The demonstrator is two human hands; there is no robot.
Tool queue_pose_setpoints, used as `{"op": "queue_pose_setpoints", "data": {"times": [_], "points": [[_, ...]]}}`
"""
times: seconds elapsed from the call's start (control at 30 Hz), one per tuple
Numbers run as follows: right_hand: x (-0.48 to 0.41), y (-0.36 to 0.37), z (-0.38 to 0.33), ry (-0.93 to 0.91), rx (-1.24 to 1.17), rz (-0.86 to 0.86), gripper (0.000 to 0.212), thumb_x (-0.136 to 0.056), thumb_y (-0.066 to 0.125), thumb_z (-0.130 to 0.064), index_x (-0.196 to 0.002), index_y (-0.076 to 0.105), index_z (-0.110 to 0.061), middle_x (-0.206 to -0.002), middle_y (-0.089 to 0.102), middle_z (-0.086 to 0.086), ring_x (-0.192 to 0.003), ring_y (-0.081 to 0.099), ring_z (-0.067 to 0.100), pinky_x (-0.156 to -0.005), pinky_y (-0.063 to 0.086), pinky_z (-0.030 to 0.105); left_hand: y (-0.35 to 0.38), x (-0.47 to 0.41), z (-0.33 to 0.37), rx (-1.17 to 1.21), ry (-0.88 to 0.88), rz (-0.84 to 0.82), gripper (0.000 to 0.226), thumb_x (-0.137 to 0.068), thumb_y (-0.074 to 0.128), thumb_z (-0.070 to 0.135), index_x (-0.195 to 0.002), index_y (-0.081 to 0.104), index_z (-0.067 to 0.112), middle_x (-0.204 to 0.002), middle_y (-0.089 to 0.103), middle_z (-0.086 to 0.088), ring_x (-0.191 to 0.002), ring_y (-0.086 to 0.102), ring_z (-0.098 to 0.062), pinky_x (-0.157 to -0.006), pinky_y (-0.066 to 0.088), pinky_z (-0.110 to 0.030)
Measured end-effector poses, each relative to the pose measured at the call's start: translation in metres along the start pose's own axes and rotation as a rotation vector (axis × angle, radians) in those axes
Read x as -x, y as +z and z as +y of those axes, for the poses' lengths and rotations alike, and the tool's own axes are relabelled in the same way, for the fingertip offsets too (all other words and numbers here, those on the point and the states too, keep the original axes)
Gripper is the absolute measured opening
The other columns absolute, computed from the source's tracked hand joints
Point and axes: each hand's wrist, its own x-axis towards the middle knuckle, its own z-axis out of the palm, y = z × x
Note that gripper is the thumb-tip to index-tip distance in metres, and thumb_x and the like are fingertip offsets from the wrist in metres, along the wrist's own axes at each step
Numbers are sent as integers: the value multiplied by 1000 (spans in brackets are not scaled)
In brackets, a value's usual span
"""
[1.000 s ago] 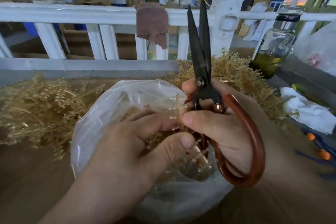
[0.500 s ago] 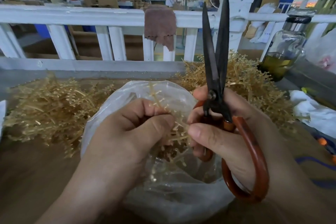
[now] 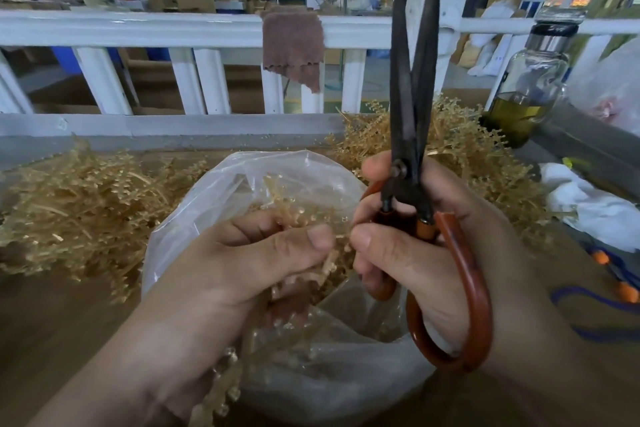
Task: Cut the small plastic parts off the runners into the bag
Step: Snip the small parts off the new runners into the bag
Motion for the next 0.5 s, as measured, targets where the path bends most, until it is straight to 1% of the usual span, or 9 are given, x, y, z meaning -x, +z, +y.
{"op": "queue_pose_setpoints", "data": {"times": [0.03, 0.1, 0.13, 0.17, 0.2, 0.27, 0.33, 0.4, 0.5], "points": [[0, 0, 0, 11, 1, -7, 37, -77, 75, -28, -110, 64, -43, -89, 71, -3, -66, 72, 16, -56, 55, 22, -2, -1, -2, 20, -1, 3, 15, -60, 89, 13, -61, 74, 11, -52, 61, -8, -44, 58, -14, -41, 46, -18], [0, 1, 0, 26, 18, -14, 39, -77, 75, -27, -111, 64, -42, -89, 71, -3, -67, 72, 17, -56, 56, 23, -6, -4, -8, 52, 5, 32, 27, -65, 86, 17, -79, 72, -1, -75, 69, -25, -66, 67, -30, -55, 57, -29], [0, 1, 0, 29, 33, -12, 39, -78, 76, -27, -112, 63, -42, -89, 70, -3, -67, 72, 17, -56, 56, 23, -7, -4, -11, 66, 17, 56, 27, -67, 81, 20, -82, 71, -1, -84, 70, -29, -72, 70, -34, -59, 59, -34], [0, 1, 0, 33, 58, -9, 40, -78, 77, -25, -112, 63, -43, -89, 70, -3, -68, 72, 17, -57, 56, 23, -5, -5, -12, 78, 30, 70, 22, -70, 77, 21, -81, 73, 3, -86, 72, -28, -73, 71, -34, -60, 60, -34], [0, 1, 0, 37, 88, -6, 41, -79, 77, -24, -111, 62, -44, -89, 70, -4, -69, 72, 16, -58, 56, 23, -3, -5, -12, 83, 49, 75, 16, -71, 75, 22, -78, 74, 7, -82, 73, -26, -69, 72, -31, -57, 58, -32], [0, 1, -3, 51, 136, -1, 40, -79, 75, -23, -109, 61, -46, -89, 70, -5, -71, 72, 15, -61, 56, 23, 3, -5, -11, 70, 67, 93, 11, -72, 77, 20, -70, 71, 11, -66, 68, -18, -49, 64, -22, -46, 51, -24], [-1, 1, -8, 78, 159, -7, 38, -78, 75, -27, -108, 61, -44, -88, 70, -6, -68, 72, 14, -60, 55, 20, 4, -5, -11, 23, 69, 129, 21, -65, 84, 19, -59, 65, 15, -51, 56, -10, -35, 47, -15, -35, 39, -18], [-4, -1, -15, 105, 192, -29, 34, -81, 78, -34, -111, 62, -40, -84, 71, -9, -63, 71, 10, -56, 54, 16, 4, -5, -9, 5, 79, 151, 25, -58, 83, 22, -52, 59, 18, -47, 46, -4, -33, 37, -12, -34, 33, -19], [-9, -10, -18, 86, 258, -31, 31, -83, 74, -39, -112, 62, -37, -76, 72, -9, -56, 70, 8, -53, 53, 14, -2, -7, -9, 72, 54, 174, 23, -58, 80, 16, -51, 58, 18, -47, 34, 1, -34, 31, -8, -32, 31, -18]]}}
